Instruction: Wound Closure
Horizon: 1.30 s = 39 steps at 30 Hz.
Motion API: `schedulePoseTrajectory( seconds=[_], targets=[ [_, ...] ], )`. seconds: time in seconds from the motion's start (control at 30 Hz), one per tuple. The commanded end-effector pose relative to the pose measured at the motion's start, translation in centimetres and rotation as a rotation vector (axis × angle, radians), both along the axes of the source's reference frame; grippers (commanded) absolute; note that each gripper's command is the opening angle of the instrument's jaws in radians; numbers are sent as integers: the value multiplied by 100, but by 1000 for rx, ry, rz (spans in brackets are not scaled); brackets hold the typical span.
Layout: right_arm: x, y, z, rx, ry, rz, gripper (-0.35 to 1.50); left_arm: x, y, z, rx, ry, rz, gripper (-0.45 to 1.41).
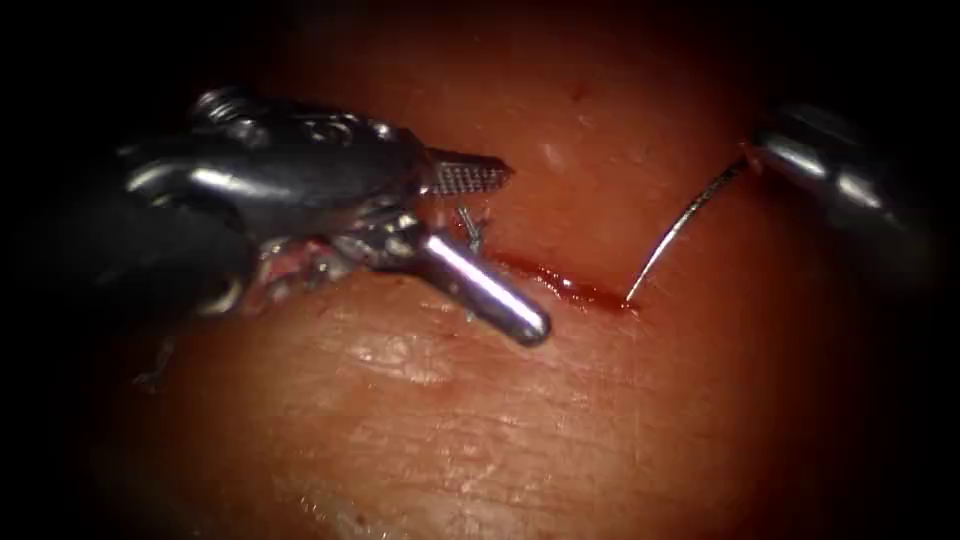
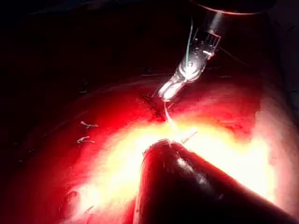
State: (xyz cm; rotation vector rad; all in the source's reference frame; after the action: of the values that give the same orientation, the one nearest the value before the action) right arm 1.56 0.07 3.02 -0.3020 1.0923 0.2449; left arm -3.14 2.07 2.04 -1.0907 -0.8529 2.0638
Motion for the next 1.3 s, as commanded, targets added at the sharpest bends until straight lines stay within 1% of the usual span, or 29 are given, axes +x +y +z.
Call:
schedulePoseTrajectory(
  seconds=[0.03,0.07,0.1,0.13,0.17,0.27,0.4,0.63,0.8,0.97,1.3],
  targets=[
    [17,2,11,-16,-6,-7,-35,-8,0,9,-35,0,10,95],
    [21,1,12,-22,-10,-7,-35,-10,-5,13,-51,6,15,86],
    [28,0,12,-33,-16,-9,-35,-13,-13,19,-64,20,19,73],
    [37,-1,12,-59,-36,-23,-35,-15,-25,28,-93,38,28,44],
    [42,-1,11,-78,-46,-31,-35,-17,-33,34,-103,54,40,36],
    [49,-1,14,-108,-60,-45,-35,-20,-48,47,-110,84,61,34],
    [49,2,22,-130,-68,-56,-35,-20,-62,61,-123,97,65,34],
    [49,8,33,-167,-84,-74,-35,-27,-64,78,-131,107,72,32],
    [48,10,38,-193,-95,-88,-35,-27,-65,83,-133,107,73,32],
    [48,6,47,-211,-107,-102,-35,-27,-67,85,-132,105,77,34],
    [57,2,51,-239,-122,-111,-35,-25,-68,82,-134,101,83,34]
  ],
)
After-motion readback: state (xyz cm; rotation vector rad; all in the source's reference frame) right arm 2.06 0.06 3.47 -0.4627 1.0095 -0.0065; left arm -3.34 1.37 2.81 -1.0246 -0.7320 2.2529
